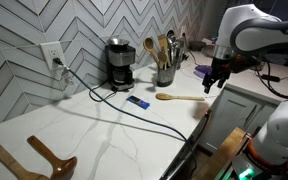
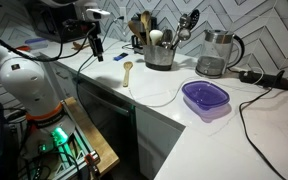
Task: Move the clear kettle closer to the edge
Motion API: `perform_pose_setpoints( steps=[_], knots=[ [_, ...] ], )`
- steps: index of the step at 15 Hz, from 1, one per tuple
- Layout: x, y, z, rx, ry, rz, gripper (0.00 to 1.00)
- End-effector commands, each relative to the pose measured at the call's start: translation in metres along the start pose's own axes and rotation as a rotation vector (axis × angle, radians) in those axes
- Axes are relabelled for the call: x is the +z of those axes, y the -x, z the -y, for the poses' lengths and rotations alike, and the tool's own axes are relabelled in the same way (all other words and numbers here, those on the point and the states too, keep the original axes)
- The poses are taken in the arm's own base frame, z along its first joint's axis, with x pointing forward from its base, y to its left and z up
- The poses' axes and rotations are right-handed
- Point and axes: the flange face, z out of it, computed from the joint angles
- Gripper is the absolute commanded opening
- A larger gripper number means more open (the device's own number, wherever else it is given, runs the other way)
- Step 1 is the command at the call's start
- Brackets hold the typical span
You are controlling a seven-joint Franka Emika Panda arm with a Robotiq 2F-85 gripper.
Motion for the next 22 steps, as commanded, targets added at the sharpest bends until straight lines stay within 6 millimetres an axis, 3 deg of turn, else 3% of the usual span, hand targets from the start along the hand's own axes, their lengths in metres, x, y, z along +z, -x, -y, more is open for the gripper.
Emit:
perform_pose_setpoints(
  steps=[1,13,17,22],
  knots=[
    [-0.001,0.0,0.0,0.0,0.0,0.001,1.0],
    [-0.006,-0.005,-0.004,0.009,0.004,-0.009,1.0],
    [-0.032,-0.033,-0.038,0.04,-0.009,-0.027,1.0],
    [-0.066,-0.081,-0.104,0.096,-0.028,-0.048,1.0]
  ],
)
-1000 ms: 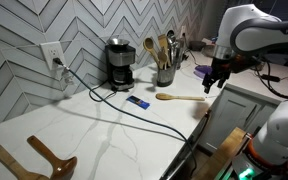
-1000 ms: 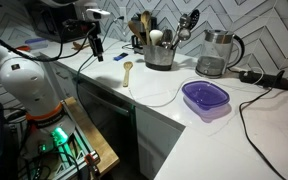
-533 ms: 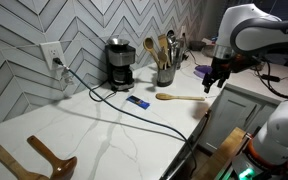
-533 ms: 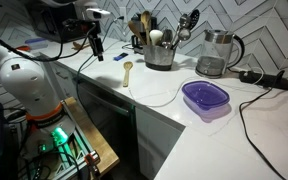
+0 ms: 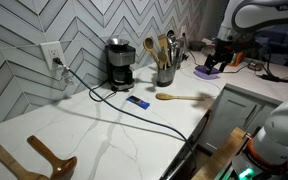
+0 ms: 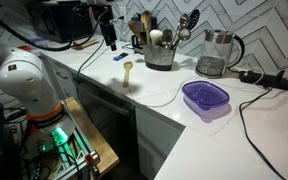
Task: Move the clear kettle closer to the edge
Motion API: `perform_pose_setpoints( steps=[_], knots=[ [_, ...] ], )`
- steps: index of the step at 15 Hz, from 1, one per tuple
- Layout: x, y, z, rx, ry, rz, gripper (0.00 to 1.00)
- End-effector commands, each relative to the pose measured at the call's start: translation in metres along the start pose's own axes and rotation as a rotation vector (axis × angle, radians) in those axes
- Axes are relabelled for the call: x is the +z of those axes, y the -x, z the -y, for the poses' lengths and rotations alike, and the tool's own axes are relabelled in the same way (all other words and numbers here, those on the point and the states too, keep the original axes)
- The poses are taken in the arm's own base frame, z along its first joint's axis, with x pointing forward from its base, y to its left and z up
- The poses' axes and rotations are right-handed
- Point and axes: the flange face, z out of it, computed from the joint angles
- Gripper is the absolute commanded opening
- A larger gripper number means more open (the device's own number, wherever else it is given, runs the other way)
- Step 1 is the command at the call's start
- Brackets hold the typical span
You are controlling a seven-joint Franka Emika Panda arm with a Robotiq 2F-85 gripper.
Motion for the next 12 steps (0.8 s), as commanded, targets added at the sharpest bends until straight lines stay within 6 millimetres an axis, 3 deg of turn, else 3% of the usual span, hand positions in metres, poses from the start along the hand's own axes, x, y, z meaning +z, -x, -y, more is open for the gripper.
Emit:
perform_pose_setpoints(
  steps=[1,7,12],
  knots=[
    [-0.015,-0.048,-0.048,0.038,-0.011,0.014,1.0],
    [-0.039,-0.128,-0.131,0.164,-0.159,0.039,1.0],
    [-0.046,-0.192,-0.182,0.341,-0.32,0.061,1.0]
  ],
)
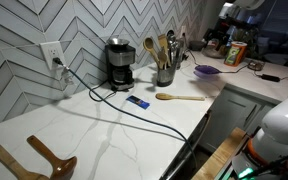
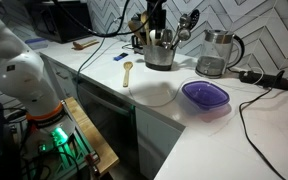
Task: Move the clear kettle closer to the edge
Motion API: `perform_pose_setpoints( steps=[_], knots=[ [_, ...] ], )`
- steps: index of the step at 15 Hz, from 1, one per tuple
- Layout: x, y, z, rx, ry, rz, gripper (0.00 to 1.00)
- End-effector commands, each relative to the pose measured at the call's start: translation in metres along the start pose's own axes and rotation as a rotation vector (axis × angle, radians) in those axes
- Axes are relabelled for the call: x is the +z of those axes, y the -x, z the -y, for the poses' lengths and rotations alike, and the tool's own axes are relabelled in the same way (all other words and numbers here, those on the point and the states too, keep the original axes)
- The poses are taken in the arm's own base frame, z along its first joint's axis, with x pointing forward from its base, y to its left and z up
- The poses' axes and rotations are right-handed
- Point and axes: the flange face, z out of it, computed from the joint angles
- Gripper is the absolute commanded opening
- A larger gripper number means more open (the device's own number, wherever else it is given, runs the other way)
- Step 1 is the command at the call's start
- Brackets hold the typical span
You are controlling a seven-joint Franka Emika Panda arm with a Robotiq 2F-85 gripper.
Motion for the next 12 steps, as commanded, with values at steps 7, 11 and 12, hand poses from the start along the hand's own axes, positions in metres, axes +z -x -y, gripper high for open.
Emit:
perform_pose_setpoints(
  steps=[7,11,12],
  knots=[
    [-0.017,-0.147,-0.05,0.44,-0.176,-0.069,1.0],
    [-0.013,-0.145,-0.049,0.412,-0.158,-0.078,1.0],
    [-0.013,-0.147,-0.048,0.415,-0.157,-0.081,1.0]
  ],
)
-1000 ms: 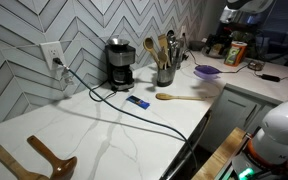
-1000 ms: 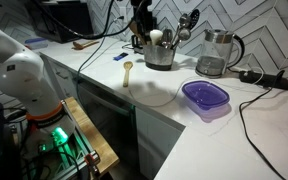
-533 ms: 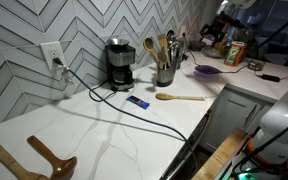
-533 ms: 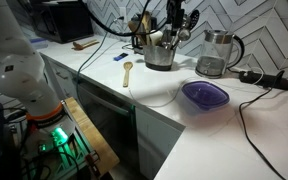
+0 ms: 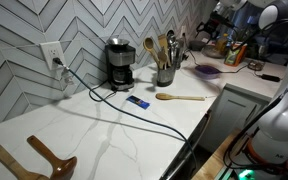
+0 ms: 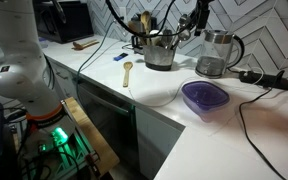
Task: Move the clear kettle closer to the edge
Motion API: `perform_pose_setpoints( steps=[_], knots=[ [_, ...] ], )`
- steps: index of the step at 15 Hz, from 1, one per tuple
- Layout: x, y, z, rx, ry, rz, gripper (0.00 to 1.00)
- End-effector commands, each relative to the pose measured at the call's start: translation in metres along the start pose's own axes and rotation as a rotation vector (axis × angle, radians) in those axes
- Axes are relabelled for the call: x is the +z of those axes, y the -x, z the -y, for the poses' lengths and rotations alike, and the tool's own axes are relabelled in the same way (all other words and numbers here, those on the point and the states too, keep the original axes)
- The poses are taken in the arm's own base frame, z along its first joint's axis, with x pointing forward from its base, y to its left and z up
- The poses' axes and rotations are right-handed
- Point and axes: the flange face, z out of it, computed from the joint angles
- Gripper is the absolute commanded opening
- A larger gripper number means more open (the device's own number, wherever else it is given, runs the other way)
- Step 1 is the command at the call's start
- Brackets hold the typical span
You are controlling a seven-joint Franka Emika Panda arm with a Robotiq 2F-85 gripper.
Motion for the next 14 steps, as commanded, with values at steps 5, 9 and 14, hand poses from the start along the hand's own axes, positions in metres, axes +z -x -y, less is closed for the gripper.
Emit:
perform_pose_setpoints(
  steps=[5,9,14],
  knots=[
    [0.009,-0.028,0.024,-0.129,-0.043,-0.145,1.0],
    [0.021,-0.053,0.066,-0.281,-0.131,-0.332,0.75],
    [0.041,-0.082,0.107,-0.479,-0.178,-0.532,0.42]
  ],
)
